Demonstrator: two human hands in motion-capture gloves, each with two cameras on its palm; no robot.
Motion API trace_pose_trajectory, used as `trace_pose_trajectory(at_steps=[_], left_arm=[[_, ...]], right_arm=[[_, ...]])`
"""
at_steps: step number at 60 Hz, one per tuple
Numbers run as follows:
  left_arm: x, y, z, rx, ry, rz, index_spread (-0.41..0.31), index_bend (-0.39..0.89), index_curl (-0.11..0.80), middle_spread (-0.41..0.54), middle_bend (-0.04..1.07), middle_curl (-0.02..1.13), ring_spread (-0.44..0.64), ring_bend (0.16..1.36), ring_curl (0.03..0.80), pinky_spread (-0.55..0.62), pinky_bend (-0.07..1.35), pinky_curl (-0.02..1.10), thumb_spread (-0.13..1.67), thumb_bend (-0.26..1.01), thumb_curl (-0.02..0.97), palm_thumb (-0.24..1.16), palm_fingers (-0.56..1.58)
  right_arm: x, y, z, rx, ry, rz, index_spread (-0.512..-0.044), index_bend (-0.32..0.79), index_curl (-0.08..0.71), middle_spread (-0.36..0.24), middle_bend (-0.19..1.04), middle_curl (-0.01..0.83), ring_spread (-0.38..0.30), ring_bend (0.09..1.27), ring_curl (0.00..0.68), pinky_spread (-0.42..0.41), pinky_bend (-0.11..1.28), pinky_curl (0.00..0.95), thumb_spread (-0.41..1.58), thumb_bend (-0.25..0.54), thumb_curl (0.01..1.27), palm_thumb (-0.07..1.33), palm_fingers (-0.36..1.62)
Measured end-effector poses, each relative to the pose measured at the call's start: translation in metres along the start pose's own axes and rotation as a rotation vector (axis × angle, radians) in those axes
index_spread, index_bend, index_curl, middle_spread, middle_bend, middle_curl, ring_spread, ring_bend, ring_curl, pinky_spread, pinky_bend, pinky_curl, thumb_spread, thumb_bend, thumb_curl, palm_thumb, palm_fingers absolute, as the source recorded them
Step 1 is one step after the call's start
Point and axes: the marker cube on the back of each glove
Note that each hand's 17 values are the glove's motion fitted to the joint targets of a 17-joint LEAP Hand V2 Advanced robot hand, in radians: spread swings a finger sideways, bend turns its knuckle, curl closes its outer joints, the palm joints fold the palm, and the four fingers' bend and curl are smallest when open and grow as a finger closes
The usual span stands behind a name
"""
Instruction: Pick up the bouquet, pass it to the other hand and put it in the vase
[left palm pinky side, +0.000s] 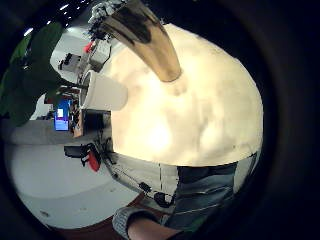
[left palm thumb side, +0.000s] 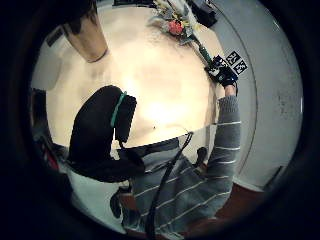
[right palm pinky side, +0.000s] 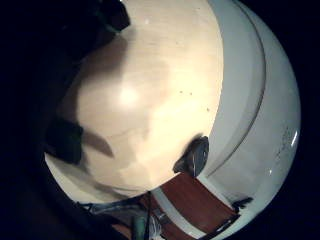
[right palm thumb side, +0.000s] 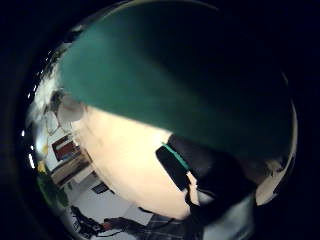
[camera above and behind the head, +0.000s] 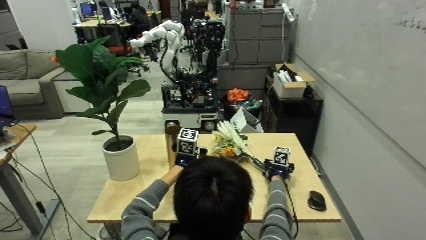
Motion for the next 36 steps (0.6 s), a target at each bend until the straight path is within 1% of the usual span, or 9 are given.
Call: trace_pose_trajectory(at_steps=[3, 6, 8, 14, 17, 19, 22, 28, 36], left_arm=[[-0.001, -0.007, 0.004, 0.013, -0.005, -0.004, -0.077, 0.17, 0.393, 0.126, 0.17, 0.31, 0.29, 0.38, 0.289, 0.27, 0.24, 0.37, 1.17, -0.02, 0.312, 0.40, 0.40], [-0.001, -0.007, 0.002, 0.019, -0.006, -0.011, -0.077, 0.17, 0.393, 0.126, 0.17, 0.31, 0.29, 0.38, 0.289, 0.27, 0.24, 0.37, 1.17, -0.02, 0.312, 0.39, 0.40], [0.001, 0.001, -0.003, 0.011, 0.000, -0.011, -0.077, 0.17, 0.393, 0.126, 0.17, 0.31, 0.29, 0.38, 0.290, 0.27, 0.24, 0.37, 1.16, -0.02, 0.312, 0.40, 0.40], [0.001, 0.009, -0.008, 0.015, -0.009, -0.006, -0.077, 0.17, 0.393, 0.126, 0.17, 0.31, 0.29, 0.38, 0.290, 0.27, 0.24, 0.37, 1.16, -0.02, 0.311, 0.40, 0.40], [-0.001, 0.011, -0.010, 0.016, -0.025, -0.009, -0.077, 0.18, 0.395, 0.126, 0.16, 0.31, 0.29, 0.38, 0.290, 0.27, 0.24, 0.37, 1.16, -0.02, 0.311, 0.40, 0.40], [-0.002, 0.005, -0.008, 0.022, -0.028, -0.015, -0.077, 0.18, 0.395, 0.126, 0.16, 0.31, 0.29, 0.38, 0.290, 0.27, 0.24, 0.37, 1.16, -0.02, 0.311, 0.40, 0.40], [-0.003, -0.001, -0.008, 0.036, -0.027, -0.024, -0.077, 0.17, 0.396, 0.126, 0.16, 0.31, 0.29, 0.38, 0.290, 0.27, 0.24, 0.37, 1.16, -0.02, 0.311, 0.40, 0.40], [-0.006, -0.004, -0.015, 0.035, 0.002, -0.039, -0.077, 0.18, 0.396, 0.126, 0.16, 0.31, 0.29, 0.38, 0.290, 0.27, 0.23, 0.37, 1.16, -0.02, 0.310, 0.40, 0.40], [-0.018, -0.004, -0.038, 0.004, 0.089, -0.081, -0.085, 0.19, 0.406, 0.119, 0.16, 0.31, 0.29, 0.37, 0.287, 0.26, 0.22, 0.36, 1.16, -0.02, 0.310, 0.40, 0.42]], right_arm=[[-0.003, 0.005, 0.003, 0.005, 0.007, 0.052, -0.274, 0.32, 0.194, 0.057, 0.23, 0.345, 0.101, 0.55, 0.290, 0.257, 0.67, 0.321, 1.06, 0.038, 0.31, 0.47, 0.30], [0.002, 0.023, 0.009, -0.156, 0.090, 0.308, -0.259, 0.37, 0.226, 0.024, 0.22, 0.342, 0.074, 0.52, 0.276, 0.240, 0.60, 0.300, 1.12, 0.081, 0.32, 0.56, 0.42], [0.003, 0.028, 0.008, -0.161, 0.124, 0.385, -0.224, 0.46, 0.270, 0.000, 0.22, 0.346, 0.034, 0.51, 0.273, 0.210, 0.57, 0.291, 1.16, 0.134, 0.33, 0.66, 0.61], [-0.014, 0.012, -0.009, 0.197, 0.060, 0.097, -0.193, 0.55, 0.338, -0.026, 0.23, 0.360, -0.049, 0.48, 0.277, 0.156, 0.45, 0.269, 1.21, 0.198, 0.35, 0.81, 0.88], [-0.014, 0.011, -0.015, 0.273, 0.076, 0.113, -0.192, 0.46, 0.340, -0.062, 0.32, 0.393, -0.103, 0.52, 0.297, 0.065, 0.41, 0.263, 1.22, 0.214, 0.35, 0.85, 1.07], [-0.017, 0.010, -0.021, 0.332, 0.079, 0.116, -0.195, 0.32, 0.333, -0.094, 0.41, 0.432, -0.142, 0.62, 0.347, -0.098, 0.50, 0.302, 1.22, 0.220, 0.35, 0.88, 1.32], [-0.027, 0.007, -0.030, 0.425, 0.029, 0.064, -0.203, 0.26, 0.350, -0.121, 0.52, 0.484, -0.163, 0.76, 0.410, -0.161, 0.58, 0.351, 1.18, 0.177, 0.34, 0.86, 1.50], [-0.018, -0.004, -0.061, 0.696, 0.006, 0.170, -0.211, 0.37, 0.405, -0.145, 0.68, 0.558, -0.179, 0.87, 0.481, -0.204, 0.66, 0.408, 1.13, 0.100, 0.32, 0.81, 1.53], [-0.006, 0.011, -0.078, 0.719, -0.123, 0.257, -0.207, 0.54, 0.496, -0.153, 0.80, 0.618, -0.182, 0.97, 0.535, -0.219, 0.71, 0.461, 1.10, 0.059, 0.32, 0.84, 1.48]])
